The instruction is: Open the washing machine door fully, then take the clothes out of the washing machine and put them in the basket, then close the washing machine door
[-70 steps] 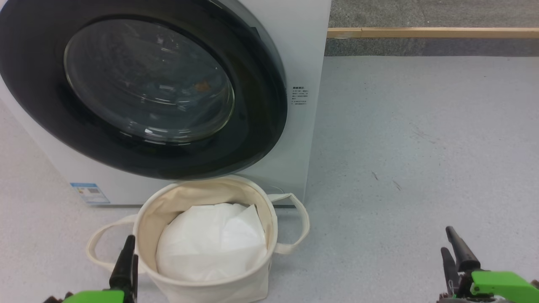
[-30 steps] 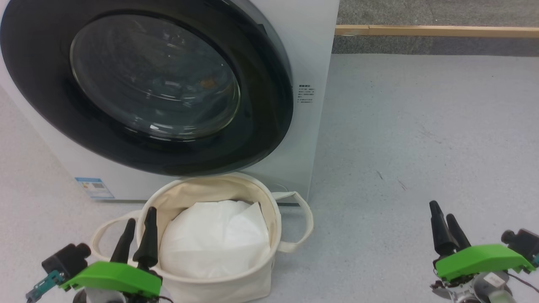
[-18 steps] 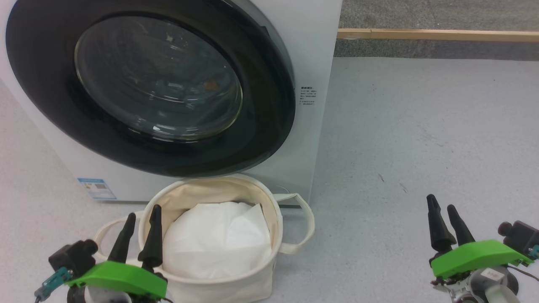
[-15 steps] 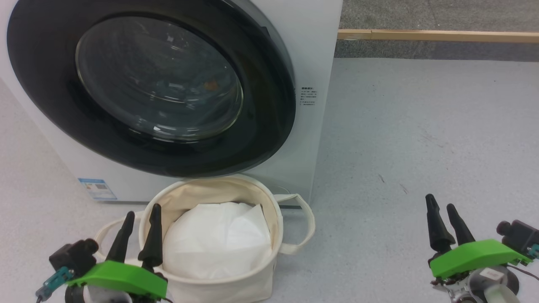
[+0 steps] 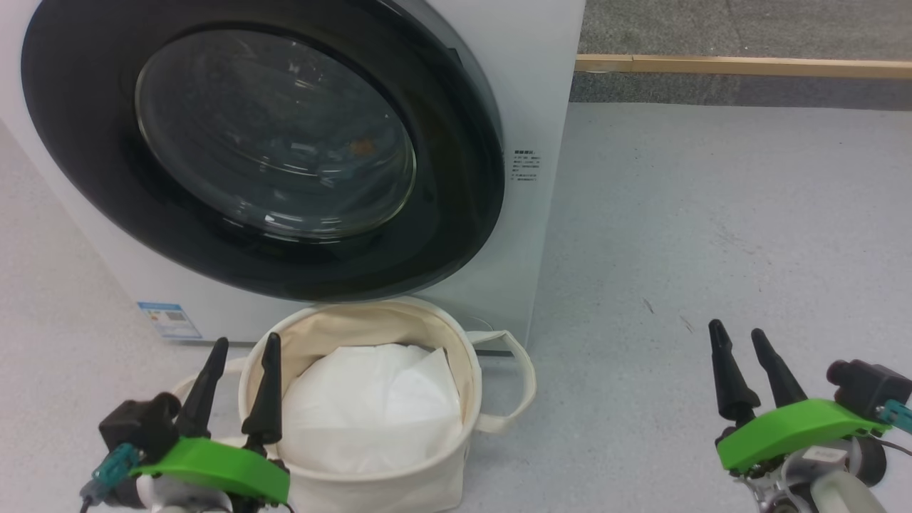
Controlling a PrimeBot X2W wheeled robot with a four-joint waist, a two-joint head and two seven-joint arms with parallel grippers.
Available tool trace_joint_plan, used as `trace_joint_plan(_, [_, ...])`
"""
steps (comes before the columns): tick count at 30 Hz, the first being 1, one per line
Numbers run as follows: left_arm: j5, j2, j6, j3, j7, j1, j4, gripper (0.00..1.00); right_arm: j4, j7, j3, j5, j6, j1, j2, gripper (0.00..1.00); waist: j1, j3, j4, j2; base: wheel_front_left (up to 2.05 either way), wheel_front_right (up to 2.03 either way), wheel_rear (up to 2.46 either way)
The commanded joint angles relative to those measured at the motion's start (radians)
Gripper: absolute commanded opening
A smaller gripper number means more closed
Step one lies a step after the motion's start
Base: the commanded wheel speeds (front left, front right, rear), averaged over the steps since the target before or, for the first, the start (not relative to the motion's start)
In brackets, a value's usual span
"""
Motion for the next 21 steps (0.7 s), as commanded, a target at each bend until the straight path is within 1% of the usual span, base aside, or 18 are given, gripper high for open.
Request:
trace_joint_plan(1, [0.036, 0.027, 0.004, 0.021, -0.015, -0.058, -0.04, 1.0, -0.039, -0.018, 0.02, -0.031, 0.0, -0.052, -0.027, 1.0, 0.0, 0.0, 0.001, 0.0, 0.0, 0.0, 0.0])
trace_joint_plan(21, [0.273, 0.043, 0.005, 0.008, -0.073, -0.088, -0.062, 1.0, -0.07, -0.048, 0.077, -0.209, 0.0, -0.076, -0.071, 1.0, 0.0, 0.011, 0.013, 0.0, 0.0, 0.0, 0.0])
